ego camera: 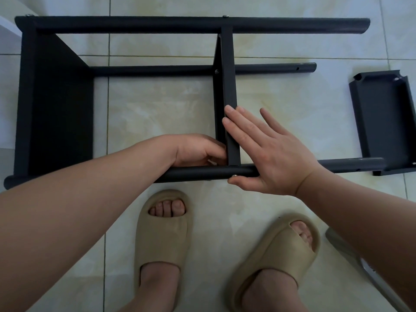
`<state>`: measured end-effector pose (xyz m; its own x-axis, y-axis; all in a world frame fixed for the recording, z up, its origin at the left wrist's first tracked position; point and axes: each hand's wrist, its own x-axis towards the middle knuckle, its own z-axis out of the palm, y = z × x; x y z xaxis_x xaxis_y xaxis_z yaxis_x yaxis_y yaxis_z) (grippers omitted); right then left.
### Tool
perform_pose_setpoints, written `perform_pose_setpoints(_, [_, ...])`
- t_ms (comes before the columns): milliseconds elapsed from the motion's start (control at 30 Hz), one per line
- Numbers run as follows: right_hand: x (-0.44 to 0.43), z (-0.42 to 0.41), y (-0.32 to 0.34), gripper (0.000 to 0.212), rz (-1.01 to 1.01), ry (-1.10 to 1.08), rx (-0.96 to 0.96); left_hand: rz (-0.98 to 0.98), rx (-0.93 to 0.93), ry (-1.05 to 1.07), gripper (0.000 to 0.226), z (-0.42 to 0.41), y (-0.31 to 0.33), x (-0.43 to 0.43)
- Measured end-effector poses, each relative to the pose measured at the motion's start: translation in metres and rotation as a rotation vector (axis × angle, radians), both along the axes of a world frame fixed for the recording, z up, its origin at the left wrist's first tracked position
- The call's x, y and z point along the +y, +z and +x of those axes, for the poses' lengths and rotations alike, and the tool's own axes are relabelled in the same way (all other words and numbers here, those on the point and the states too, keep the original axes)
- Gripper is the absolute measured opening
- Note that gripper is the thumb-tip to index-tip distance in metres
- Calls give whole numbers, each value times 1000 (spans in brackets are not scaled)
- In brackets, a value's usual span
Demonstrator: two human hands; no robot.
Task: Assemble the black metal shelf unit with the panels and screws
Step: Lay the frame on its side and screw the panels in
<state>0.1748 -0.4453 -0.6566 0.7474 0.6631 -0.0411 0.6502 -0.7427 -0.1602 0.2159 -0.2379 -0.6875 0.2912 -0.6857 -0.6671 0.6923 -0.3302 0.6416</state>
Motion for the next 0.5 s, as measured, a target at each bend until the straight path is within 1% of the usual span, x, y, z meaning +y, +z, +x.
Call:
perform_pose_setpoints(33, [0, 0, 0, 98, 1, 0, 0, 15, -18, -7, 11, 0, -1, 0])
perform_pose_setpoints(67, [0, 0, 0, 98, 3, -1, 0, 27, -25, 7, 15, 0, -2, 1])
perform_pose_setpoints(133, [0, 0, 0, 98, 7, -1, -2, 24, -7, 42, 17, 1, -4, 1])
perform_pose_setpoints(233, [0, 0, -1, 98, 10, 1, -4, -9, 45, 77, 10, 1, -2, 1])
perform_pose_setpoints(333, [0, 0, -1, 98, 10, 1, -9, -56, 105, 107, 30, 3, -1, 1])
perform_pose_setpoints(367, [0, 0, 0, 98, 10, 1, -13, -75, 126, 117, 28, 3, 0, 1])
perform_pose_setpoints(433, [-1, 0, -1, 98, 14, 0, -19, -88, 132, 118, 16, 4, -1, 0])
perform_pose_setpoints(500, [0, 0, -1, 98, 12, 2, -20, -58, 71, 76, 16, 2, -1, 0])
